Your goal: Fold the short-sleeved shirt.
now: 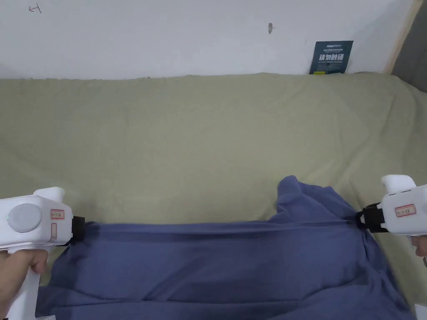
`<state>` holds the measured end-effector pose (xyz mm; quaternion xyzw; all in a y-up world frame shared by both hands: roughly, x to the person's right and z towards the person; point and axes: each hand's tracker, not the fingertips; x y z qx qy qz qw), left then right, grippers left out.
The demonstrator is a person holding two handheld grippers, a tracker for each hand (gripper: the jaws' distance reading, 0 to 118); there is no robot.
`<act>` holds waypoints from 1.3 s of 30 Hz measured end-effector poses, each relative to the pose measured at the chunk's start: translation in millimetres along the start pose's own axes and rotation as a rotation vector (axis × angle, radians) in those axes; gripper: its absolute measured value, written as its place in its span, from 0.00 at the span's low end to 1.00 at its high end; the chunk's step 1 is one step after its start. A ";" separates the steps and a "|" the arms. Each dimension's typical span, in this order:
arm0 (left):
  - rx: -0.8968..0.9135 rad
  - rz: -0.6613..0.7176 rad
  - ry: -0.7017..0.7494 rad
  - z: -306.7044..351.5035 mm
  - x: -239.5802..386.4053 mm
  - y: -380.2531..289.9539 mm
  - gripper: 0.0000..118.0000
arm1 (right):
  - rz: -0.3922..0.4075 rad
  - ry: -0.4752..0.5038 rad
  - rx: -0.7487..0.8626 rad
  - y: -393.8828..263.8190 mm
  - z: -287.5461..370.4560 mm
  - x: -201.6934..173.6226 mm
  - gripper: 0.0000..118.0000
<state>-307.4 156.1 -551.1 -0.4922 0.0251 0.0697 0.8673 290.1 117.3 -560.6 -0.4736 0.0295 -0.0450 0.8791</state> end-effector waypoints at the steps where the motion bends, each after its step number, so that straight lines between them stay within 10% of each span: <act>1: 0.009 0.001 -0.006 5.1 -5.4 0.4 0.00 | -0.012 0.008 0.020 -0.8 9.6 0.3 0.01; 20: 0.162 -0.039 -0.078 145.3 -40.6 -119.0 0.00 | -0.033 0.082 0.179 -120.3 142.0 12.5 0.01; 36: 0.082 -0.064 -0.082 110.0 -69.5 -222.4 0.00 | -0.026 0.047 0.039 -225.2 109.4 15.8 0.02; 39: 0.073 -0.061 -0.086 114.1 -64.9 -226.0 0.23 | -0.014 0.029 0.034 -222.8 109.8 9.9 0.10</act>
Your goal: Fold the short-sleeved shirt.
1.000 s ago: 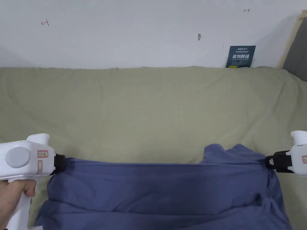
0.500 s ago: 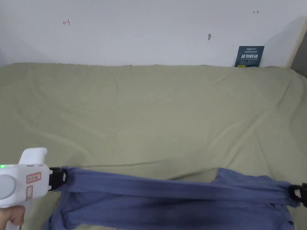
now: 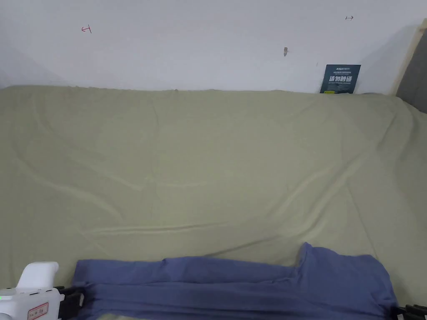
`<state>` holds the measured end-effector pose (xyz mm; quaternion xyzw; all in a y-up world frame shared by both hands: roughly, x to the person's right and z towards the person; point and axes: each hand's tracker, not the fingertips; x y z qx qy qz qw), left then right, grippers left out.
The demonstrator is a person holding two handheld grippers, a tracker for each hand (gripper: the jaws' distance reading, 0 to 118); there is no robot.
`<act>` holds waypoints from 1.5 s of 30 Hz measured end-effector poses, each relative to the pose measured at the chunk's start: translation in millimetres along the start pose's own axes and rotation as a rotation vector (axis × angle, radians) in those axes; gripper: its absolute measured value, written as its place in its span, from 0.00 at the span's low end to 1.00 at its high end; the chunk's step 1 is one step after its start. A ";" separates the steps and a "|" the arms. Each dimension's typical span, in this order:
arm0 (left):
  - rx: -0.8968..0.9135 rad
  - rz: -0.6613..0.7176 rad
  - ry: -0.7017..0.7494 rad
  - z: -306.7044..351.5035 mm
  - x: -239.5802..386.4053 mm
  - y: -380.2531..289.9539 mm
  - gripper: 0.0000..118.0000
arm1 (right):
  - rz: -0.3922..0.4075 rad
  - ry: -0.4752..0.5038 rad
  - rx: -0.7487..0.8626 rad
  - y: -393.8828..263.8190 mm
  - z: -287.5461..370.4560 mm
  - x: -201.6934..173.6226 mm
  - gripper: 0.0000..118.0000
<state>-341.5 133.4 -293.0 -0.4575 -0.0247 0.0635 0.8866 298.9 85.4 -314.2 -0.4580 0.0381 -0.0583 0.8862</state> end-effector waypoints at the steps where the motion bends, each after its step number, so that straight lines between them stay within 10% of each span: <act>1: -0.005 0.006 0.005 2.5 0.6 2.2 0.34 | -0.014 -0.056 0.021 1.8 4.4 -2.8 0.16; 3: -0.020 -0.030 -0.019 11.8 5.0 3.4 1.00 | -0.011 -0.066 0.063 4.6 10.4 -6.5 0.86; 4: 0.029 -0.019 -0.007 19.5 8.1 7.9 0.95 | -0.019 -0.078 0.136 5.1 23.5 -11.8 1.00; 9: 0.108 0.012 0.003 63.9 38.2 12.7 0.93 | -0.062 -0.088 0.413 5.3 69.2 -50.1 1.00; 11: 0.153 0.057 0.015 74.2 34.3 13.1 0.80 | -0.020 -0.159 0.522 4.6 121.3 -101.1 0.86; 13: 0.187 0.085 0.000 85.6 34.9 7.5 0.05 | 0.021 -0.214 0.637 -9.1 141.9 -129.5 0.11; 14: 0.214 0.114 0.002 96.0 43.2 0.7 0.00 | 0.045 -0.252 0.654 -20.1 138.2 -130.9 0.01; 24: 0.269 0.196 0.058 104.7 17.0 -13.2 0.00 | 0.119 -0.256 0.794 -70.0 158.2 -175.3 0.01; 33: 0.075 0.351 -0.171 58.5 -60.0 20.3 0.00 | 0.166 -0.243 0.775 -58.5 145.8 -184.7 0.00; 35: 0.015 0.378 -0.253 45.2 -69.6 34.2 0.18 | 0.172 -0.241 0.767 -57.0 141.4 -186.1 0.01; 37: -0.068 0.413 -0.361 19.6 -87.3 46.4 0.98 | 0.177 -0.241 0.753 -52.5 137.7 -188.2 0.01; 45: -0.202 0.516 -0.562 -67.0 -134.2 66.9 0.96 | 0.181 -0.246 0.719 -41.4 127.7 -193.4 0.01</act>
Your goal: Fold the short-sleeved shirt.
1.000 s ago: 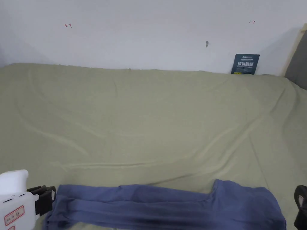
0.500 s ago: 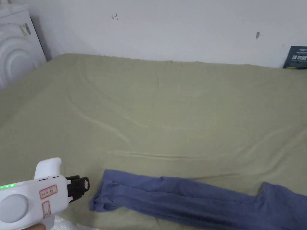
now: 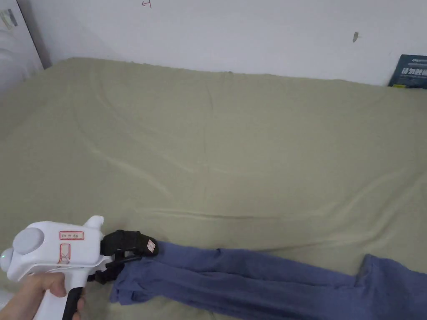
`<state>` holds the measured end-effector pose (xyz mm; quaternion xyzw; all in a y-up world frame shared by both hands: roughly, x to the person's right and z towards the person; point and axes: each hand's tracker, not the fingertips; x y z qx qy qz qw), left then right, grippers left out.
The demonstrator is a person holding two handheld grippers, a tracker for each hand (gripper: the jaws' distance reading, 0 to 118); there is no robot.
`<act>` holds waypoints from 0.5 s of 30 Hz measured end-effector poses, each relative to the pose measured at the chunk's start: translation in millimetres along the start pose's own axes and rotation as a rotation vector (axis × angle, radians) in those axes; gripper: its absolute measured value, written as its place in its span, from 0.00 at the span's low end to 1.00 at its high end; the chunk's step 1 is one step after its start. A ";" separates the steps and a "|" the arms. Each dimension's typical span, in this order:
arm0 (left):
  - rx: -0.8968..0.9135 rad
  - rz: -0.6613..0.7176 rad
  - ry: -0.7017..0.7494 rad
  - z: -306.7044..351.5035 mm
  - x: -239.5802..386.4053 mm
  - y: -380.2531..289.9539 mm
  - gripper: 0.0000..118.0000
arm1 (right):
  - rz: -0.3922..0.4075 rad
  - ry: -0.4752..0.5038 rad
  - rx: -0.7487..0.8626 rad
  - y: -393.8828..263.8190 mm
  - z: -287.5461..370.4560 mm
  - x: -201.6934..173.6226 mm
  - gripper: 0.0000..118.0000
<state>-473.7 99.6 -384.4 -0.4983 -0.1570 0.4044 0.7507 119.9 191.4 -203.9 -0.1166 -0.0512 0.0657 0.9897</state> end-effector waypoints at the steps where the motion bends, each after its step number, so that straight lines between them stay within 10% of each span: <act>1: 0.005 0.017 -0.048 4.3 21.8 -18.8 0.96 | 0.003 -0.001 -0.003 0.7 -1.3 -0.4 0.01; 6: -0.093 0.020 -0.128 -4.9 6.9 0.9 0.90 | 0.004 -0.005 -0.005 1.2 -2.2 -0.3 0.01; 7: -0.099 0.017 -0.134 -2.2 6.7 4.0 0.64 | -0.001 -0.004 -0.005 1.6 -2.7 -0.1 0.01; 8: -0.111 0.026 -0.176 1.1 1.8 7.0 0.13 | -0.005 -0.003 -0.006 1.9 -3.3 -0.2 0.01; 9: -0.110 0.044 -0.151 -7.1 4.7 -0.7 0.06 | -0.008 -0.003 -0.007 2.2 -3.6 -0.3 0.01; 15: -0.058 -0.009 -0.042 -8.5 28.6 -23.3 0.05 | -0.009 0.007 -0.009 3.6 -1.5 0.1 0.01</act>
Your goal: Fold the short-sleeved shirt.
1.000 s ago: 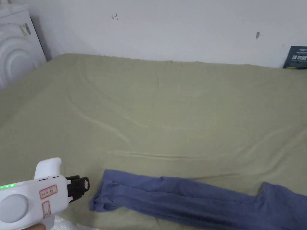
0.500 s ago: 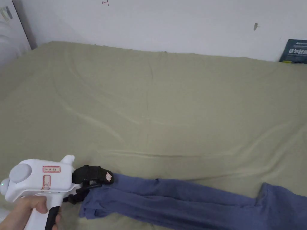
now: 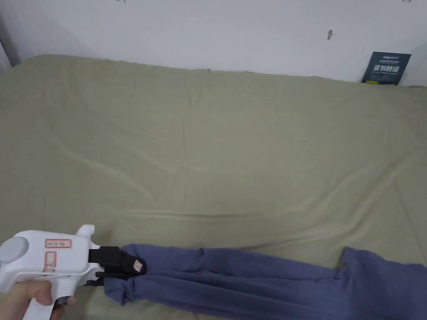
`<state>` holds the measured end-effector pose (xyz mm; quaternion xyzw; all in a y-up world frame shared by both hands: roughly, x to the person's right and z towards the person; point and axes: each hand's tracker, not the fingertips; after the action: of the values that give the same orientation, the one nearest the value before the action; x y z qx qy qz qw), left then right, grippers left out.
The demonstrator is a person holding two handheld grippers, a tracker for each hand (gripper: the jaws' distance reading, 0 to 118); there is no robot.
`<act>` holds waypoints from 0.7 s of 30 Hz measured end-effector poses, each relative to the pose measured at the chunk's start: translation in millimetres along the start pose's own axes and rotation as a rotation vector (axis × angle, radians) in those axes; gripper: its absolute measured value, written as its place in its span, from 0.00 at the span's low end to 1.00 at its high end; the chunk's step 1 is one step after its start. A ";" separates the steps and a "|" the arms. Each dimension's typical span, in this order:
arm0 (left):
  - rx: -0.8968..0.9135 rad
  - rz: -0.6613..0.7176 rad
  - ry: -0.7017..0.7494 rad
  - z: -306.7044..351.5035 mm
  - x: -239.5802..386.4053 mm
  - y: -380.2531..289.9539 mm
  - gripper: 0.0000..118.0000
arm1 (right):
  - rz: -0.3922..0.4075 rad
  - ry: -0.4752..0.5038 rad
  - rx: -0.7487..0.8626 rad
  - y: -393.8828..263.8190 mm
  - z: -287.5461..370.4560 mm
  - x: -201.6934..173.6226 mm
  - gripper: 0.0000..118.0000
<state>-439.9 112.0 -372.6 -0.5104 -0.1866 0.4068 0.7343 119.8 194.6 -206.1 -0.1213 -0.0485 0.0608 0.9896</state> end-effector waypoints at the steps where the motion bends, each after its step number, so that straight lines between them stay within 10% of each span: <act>1: -0.005 0.008 -0.009 3.7 2.4 -0.6 0.05 | 0.001 -0.002 0.001 0.8 0.7 0.9 0.01; 21: 0.202 -0.081 0.389 105.1 55.5 1.5 0.04 | -0.048 0.005 0.039 3.9 -5.3 24.2 0.01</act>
<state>-479.8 218.7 -338.7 -0.4950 -0.0202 0.2876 0.8197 143.9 200.3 -210.2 -0.1007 -0.0477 0.0377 0.9931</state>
